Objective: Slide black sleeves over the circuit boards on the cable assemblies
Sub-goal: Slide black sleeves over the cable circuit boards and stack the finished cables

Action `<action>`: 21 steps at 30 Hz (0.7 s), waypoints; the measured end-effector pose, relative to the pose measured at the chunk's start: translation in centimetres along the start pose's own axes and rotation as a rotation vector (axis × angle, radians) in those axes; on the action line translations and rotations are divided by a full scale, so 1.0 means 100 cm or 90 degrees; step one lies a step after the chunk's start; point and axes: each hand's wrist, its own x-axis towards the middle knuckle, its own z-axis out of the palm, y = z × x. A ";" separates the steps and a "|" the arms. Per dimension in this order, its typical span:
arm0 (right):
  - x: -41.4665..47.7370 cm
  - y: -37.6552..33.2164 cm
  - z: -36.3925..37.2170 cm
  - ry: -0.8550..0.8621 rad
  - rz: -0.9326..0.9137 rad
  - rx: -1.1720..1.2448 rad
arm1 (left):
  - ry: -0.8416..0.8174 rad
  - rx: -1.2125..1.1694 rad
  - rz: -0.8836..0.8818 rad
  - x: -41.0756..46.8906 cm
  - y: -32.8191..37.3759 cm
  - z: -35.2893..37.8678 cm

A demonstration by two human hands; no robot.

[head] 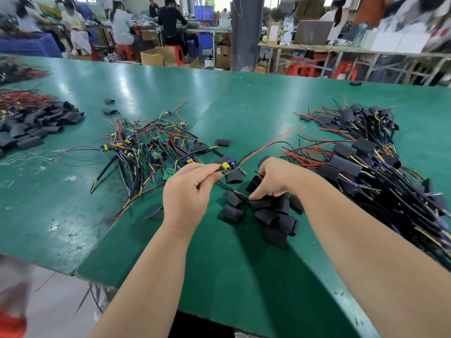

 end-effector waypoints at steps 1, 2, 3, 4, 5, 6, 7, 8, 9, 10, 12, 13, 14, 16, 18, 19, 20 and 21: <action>-0.001 0.001 0.000 0.000 -0.011 0.015 | 0.003 -0.002 0.000 0.000 0.000 0.000; -0.002 0.003 0.000 0.017 -0.024 0.019 | 0.006 -0.004 -0.001 0.000 0.000 -0.001; -0.003 0.004 0.000 0.054 -0.039 0.007 | 0.009 -0.005 -0.001 0.000 0.000 -0.001; -0.005 0.006 0.000 0.104 -0.059 -0.017 | 0.011 -0.005 -0.001 0.000 0.000 -0.001; -0.007 0.007 0.001 0.154 -0.082 -0.038 | 0.012 -0.004 -0.001 0.001 0.001 -0.001; -0.009 0.009 0.002 0.198 -0.108 -0.047 | 0.014 -0.003 -0.002 0.001 0.001 -0.001; -0.012 0.011 0.004 0.239 -0.137 -0.040 | 0.015 -0.003 -0.002 0.002 0.001 -0.001; -0.015 0.013 0.006 0.281 -0.171 -0.017 | 0.017 -0.004 -0.001 0.002 0.001 -0.001; -0.017 0.016 0.008 0.320 -0.205 0.021 | 0.019 -0.006 -0.001 0.002 0.001 -0.001; -0.021 0.018 0.009 0.351 -0.235 0.068 | 0.022 -0.008 -0.002 0.002 0.001 0.000; -0.027 0.024 0.009 0.387 -0.266 0.158 | 0.027 -0.009 -0.003 0.001 0.001 -0.001; -0.030 0.025 0.009 0.394 -0.262 0.208 | 0.030 -0.008 -0.002 0.001 0.000 -0.001; -0.033 0.027 0.008 0.392 -0.256 0.274 | 0.033 -0.006 0.000 0.001 0.000 -0.001; -0.039 0.029 0.007 0.339 -0.271 0.455 | 0.037 -0.004 0.000 0.002 0.000 -0.001; -0.045 0.031 0.005 0.280 -0.286 0.605 | 0.041 -0.008 -0.002 0.002 -0.001 0.000; -0.047 0.031 0.004 0.274 -0.285 0.637 | 0.043 -0.011 -0.003 0.002 -0.001 0.000; -0.049 0.031 0.004 0.291 -0.277 0.641 | 0.045 -0.014 -0.004 0.002 -0.001 0.000; -0.050 0.032 0.003 0.322 -0.267 0.634 | 0.048 -0.017 -0.005 0.002 -0.002 0.000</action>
